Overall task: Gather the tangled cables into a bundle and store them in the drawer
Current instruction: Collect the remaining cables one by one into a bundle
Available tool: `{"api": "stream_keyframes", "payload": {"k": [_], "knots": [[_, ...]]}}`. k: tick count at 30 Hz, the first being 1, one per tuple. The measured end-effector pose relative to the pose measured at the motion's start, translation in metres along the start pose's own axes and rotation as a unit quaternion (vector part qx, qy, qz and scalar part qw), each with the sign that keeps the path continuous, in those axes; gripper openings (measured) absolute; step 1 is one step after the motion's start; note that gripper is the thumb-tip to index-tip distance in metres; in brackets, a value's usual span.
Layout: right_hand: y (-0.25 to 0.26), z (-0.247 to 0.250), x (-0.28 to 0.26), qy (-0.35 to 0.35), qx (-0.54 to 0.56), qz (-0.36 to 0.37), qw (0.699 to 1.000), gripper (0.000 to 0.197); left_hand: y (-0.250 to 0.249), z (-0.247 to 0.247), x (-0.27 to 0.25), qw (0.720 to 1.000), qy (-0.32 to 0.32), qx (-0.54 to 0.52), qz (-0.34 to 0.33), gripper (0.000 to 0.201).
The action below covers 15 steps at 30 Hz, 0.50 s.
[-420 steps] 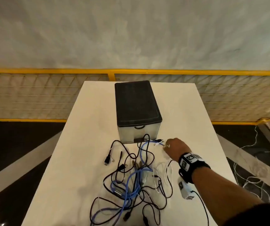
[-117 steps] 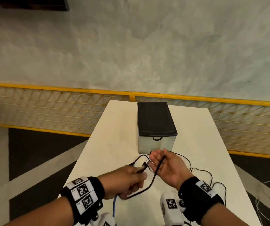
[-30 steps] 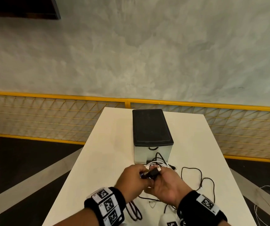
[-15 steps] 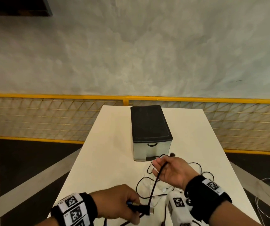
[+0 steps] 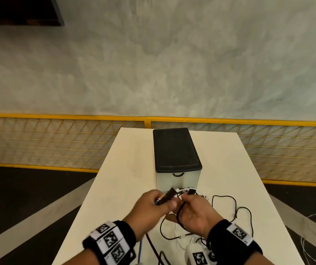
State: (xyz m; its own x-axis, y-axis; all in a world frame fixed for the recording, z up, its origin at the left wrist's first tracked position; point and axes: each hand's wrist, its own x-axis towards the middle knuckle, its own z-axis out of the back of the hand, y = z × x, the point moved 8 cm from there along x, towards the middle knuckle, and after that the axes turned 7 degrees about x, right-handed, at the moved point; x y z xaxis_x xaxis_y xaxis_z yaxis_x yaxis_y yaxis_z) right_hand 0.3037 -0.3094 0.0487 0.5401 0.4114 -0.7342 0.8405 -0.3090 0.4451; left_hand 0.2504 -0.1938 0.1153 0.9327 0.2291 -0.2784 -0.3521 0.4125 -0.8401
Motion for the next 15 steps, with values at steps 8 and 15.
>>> {"api": "stream_keyframes", "payload": {"k": [8, 15], "knots": [[-0.009, 0.006, -0.017, 0.031, -0.007, -0.052, 0.998, 0.019, 0.011, -0.041, 0.004, 0.994, 0.107, -0.01, -0.025, 0.013], [0.001, 0.038, -0.031, 0.037, -0.226, -0.022, 0.973, 0.013, 0.025, -0.017, -0.002, 0.994, 0.085, -0.041, 0.061, 0.039]]}}
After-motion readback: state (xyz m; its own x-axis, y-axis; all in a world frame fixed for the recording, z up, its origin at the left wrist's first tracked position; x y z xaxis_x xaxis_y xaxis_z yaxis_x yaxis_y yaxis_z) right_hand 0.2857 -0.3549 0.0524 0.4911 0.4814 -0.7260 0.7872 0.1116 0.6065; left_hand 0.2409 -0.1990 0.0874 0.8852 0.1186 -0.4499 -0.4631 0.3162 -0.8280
